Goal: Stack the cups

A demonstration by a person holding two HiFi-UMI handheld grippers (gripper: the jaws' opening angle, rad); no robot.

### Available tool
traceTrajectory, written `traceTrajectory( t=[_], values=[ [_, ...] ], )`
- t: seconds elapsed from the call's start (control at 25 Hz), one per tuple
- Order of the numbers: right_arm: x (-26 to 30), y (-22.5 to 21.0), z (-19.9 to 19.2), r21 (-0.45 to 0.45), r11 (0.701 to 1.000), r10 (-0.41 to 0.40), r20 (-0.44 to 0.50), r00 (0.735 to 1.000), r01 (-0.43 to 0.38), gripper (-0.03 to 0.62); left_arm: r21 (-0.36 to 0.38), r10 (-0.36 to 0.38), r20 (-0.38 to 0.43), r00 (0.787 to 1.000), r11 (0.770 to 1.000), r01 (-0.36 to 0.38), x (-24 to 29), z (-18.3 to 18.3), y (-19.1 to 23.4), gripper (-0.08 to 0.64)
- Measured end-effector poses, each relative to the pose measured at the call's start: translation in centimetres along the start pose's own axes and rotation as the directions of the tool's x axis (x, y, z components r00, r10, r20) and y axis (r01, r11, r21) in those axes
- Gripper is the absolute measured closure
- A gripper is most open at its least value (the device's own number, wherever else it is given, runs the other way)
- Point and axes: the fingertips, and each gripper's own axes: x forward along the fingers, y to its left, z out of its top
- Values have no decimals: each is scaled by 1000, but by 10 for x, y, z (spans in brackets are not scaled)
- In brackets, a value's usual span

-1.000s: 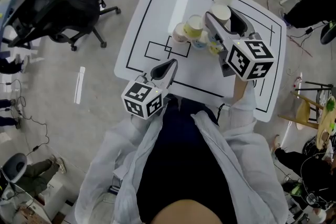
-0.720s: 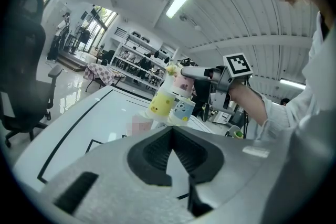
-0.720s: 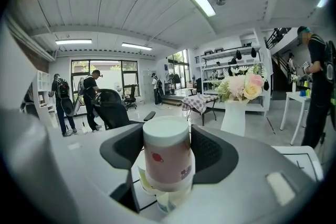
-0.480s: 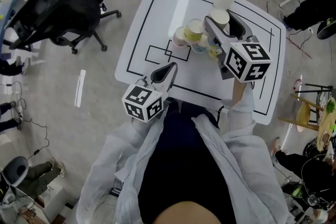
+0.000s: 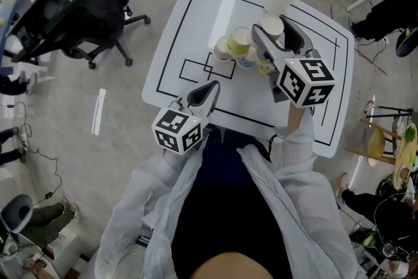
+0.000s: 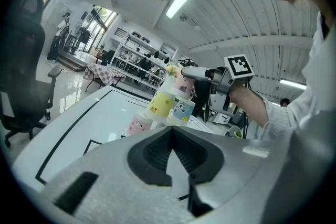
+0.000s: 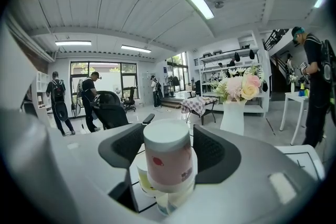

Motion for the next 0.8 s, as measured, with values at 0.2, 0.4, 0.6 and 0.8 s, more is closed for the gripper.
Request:
traceTrajectory(
  t=[0.2,0.4,0.6,0.8],
  values=[
    [-2,1,3,1,1000,13,22,1000,-13,230,4,-4,-2,1000,1000,4,1,-1,-3,563],
    [-7,4,8,10,1000,17,41,999,-18,198,11,-10,-4,1000,1000,10,0,2,-5,563],
    [-25,2,25,76,997,5,160,987,-18,118,34,-44,-12,999,998,44,-1,5,-13,563],
    [-60,-14,25,85,992,-104,202,974,89,115,79,-76,-29,997,994,79,-3,6,-20,563]
  ],
)
